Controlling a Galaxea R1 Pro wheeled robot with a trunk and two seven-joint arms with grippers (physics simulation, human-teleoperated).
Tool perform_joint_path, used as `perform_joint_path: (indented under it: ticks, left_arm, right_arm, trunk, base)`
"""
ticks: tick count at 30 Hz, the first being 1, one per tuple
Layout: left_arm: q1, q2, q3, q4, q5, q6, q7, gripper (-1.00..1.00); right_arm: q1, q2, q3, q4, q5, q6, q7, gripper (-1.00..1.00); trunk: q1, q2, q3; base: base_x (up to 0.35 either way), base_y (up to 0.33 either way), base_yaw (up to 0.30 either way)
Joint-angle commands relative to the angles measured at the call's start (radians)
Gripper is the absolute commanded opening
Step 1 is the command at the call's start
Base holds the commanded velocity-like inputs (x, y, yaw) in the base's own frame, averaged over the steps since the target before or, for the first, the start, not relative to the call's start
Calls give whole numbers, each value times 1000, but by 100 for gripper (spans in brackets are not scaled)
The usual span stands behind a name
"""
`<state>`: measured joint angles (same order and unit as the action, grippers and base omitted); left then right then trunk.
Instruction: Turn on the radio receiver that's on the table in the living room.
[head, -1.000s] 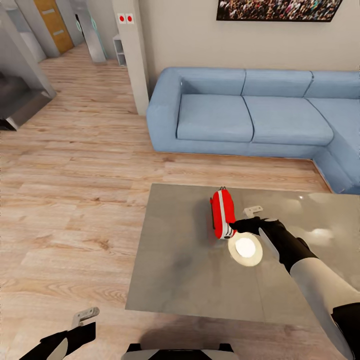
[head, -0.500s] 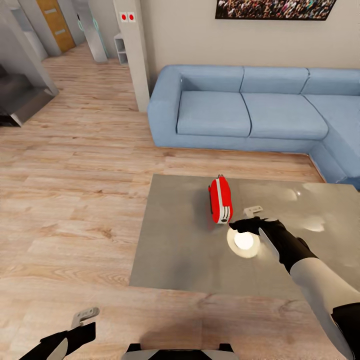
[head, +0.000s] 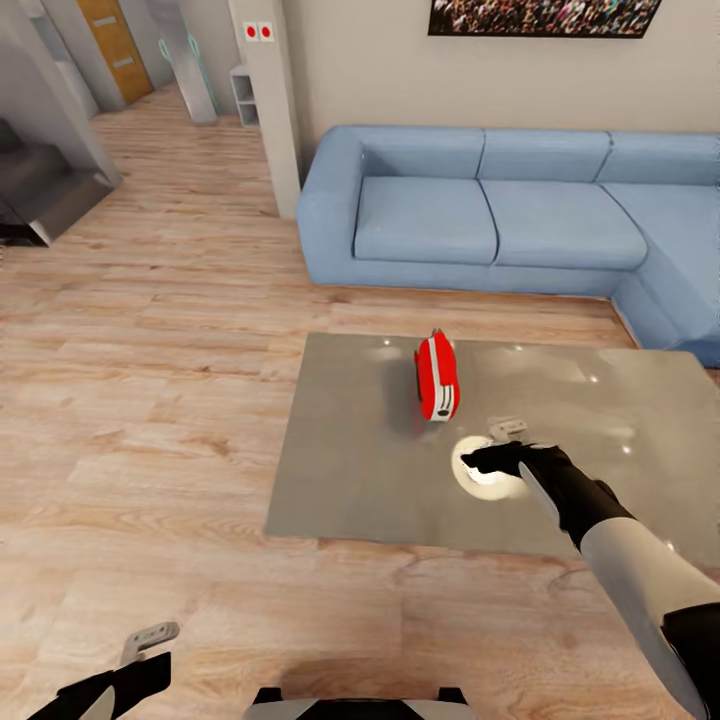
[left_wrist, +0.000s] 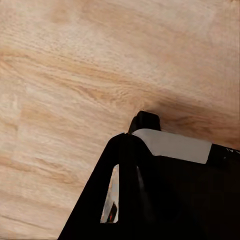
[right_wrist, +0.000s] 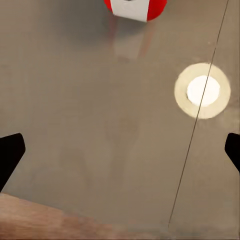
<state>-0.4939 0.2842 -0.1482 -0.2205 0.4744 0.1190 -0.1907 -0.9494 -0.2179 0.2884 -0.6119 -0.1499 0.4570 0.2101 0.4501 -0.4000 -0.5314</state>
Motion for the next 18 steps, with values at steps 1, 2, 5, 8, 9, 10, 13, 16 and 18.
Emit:
perform_joint_path:
  ticks: [1, 2, 5, 8, 9, 10, 13, 16, 18]
  left_arm:
    - [0, 4, 0, 5, 0, -4, 10, -100]
    - [0, 8, 0, 9, 0, -8, 23, -100]
    - [0, 16, -1, 21, 0, -41, 77, -100]
    - [0, 18, -2, 43, 0, -85, 141, -100]
    - [0, 18, -2, 49, -1, -93, 157, -100]
    - [0, 19, -2, 53, -1, -99, 168, -100]
    - [0, 21, -2, 58, -2, -106, 181, -100]
    - [0, 19, -3, 60, -2, -109, 186, -100]
    - [0, 19, -3, 61, -2, -109, 187, -100]
  right_arm:
    - [0, 0, 0, 28, 0, -8, 0, 100]
    - [0, 0, 0, 55, -1, -21, 0, 100]
    - [0, 0, -1, 156, -1, -73, 3, 100]
    - [0, 0, -1, 264, -1, -118, 4, 100]
    - [0, 0, -1, 299, -1, -132, 4, 100]
    - [0, 0, 0, 334, 0, -146, 4, 100]
    - [0, 0, 0, 413, 1, -188, 4, 100]
    - [1, 6, 0, 509, 2, -244, 4, 100]
    - [2, 15, 0, 580, 3, -291, 2, 100]
  trunk:
    - [0, 0, 0]
    - [0, 0, 0]
    - [0, 0, 0]
    - [0, 0, 0]
    - [0, 0, 0]
    - [0, 0, 0]
    - [0, 0, 0]
    - [0, 0, 0]
    - [0, 0, 0]
  base:
    - [-335, 0, 0]
    - [-301, 0, 0]
    - [-141, 0, 0]
    - [-37, 0, 0]
    - [-14, 0, 0]
    - [-9, 0, 0]
    - [-4, 0, 0]
    - [-1, 0, 0]
    - [0, 0, 0]
